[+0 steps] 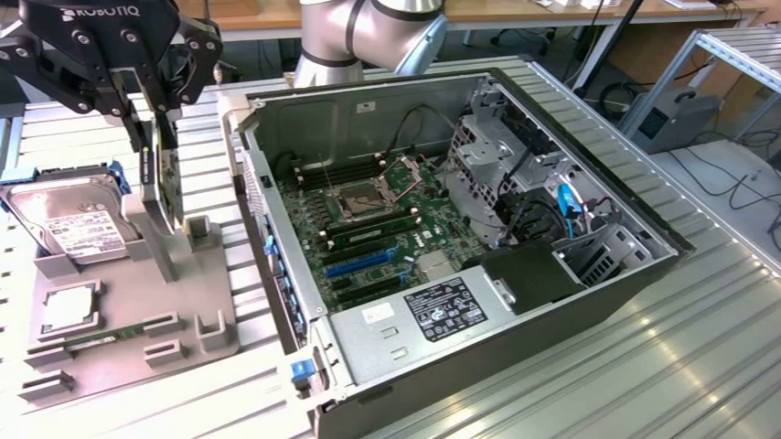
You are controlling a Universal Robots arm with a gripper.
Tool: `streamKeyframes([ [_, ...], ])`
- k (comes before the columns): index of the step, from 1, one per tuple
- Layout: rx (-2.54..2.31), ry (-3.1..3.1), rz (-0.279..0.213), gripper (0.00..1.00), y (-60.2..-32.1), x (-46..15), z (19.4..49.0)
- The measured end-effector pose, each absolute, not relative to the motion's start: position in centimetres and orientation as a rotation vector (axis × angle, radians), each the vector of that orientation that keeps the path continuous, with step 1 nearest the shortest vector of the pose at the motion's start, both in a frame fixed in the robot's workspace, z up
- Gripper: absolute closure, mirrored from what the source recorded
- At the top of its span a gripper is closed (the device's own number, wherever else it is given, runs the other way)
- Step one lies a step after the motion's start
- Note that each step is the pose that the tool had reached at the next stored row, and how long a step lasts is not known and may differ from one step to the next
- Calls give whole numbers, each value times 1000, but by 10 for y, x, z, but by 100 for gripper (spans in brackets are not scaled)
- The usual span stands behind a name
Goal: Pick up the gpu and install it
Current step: 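Pick up the gpu and move the gpu toward the slot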
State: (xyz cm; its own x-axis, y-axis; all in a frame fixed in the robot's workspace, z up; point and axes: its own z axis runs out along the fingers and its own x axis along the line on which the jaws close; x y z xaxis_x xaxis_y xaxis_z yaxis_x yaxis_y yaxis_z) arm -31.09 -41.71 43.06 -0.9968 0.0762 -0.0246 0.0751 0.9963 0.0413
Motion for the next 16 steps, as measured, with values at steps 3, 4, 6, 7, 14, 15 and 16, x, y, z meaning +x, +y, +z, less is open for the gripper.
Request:
streamKeyframes([
  [3, 118, 3112, 62, 73, -417, -310, 431],
  [4, 118, 3112, 62, 73, -417, -309, 431],
  [6, 118, 3112, 60, 73, -417, -309, 430],
  [7, 118, 3112, 60, 73, -417, -308, 430],
  [14, 118, 3112, 59, 73, -417, -306, 431],
  [15, 118, 3113, 59, 73, -417, -306, 431],
  [16, 118, 3112, 59, 73, -417, -306, 430],
])
